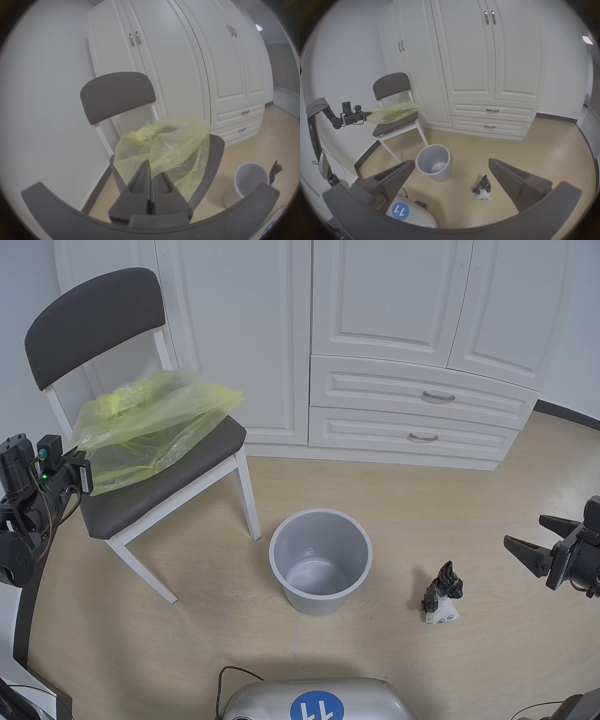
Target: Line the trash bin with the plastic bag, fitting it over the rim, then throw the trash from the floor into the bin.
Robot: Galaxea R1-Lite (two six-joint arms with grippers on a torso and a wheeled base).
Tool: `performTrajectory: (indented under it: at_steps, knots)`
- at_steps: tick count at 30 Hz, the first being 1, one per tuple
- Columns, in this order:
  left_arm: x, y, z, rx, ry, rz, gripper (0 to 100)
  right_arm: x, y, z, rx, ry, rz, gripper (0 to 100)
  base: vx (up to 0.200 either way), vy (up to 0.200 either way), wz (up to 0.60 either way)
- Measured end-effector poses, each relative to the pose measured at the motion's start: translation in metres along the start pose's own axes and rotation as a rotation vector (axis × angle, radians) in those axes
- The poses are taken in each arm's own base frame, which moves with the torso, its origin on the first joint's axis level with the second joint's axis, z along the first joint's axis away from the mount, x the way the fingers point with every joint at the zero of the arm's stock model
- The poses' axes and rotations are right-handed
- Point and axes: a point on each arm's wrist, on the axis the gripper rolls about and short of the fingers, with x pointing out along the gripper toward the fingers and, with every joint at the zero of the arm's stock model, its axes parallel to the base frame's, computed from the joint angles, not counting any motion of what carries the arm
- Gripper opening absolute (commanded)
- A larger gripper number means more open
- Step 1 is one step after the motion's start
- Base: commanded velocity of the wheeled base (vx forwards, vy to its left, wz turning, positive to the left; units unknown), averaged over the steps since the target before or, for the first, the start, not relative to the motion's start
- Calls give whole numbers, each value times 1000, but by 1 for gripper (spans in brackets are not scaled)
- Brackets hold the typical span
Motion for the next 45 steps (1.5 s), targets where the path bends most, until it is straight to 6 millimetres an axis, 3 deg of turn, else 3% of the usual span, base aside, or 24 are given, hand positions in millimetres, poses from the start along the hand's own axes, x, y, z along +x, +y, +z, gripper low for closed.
performTrajectory:
  at_steps: [5,10,21,33,45]
  knots:
    - [-9,-10,10,-155,-30,-39,0,2,7,-1,-8,10,44,100,0,0,0]
    - [-19,-34,23,-279,-64,-138,0,5,23,-2,-2,21,125,100,0,0,0]
    - [-53,-84,73,-477,-194,-350,0,14,56,-11,78,84,264,100,0,0,0]
    - [-83,-100,102,-552,-276,-473,0,49,79,-24,163,64,238,100,0,0,0]
    - [-106,-111,118,-623,-361,-556,0,80,112,-18,511,47,308,100,0,0,0]
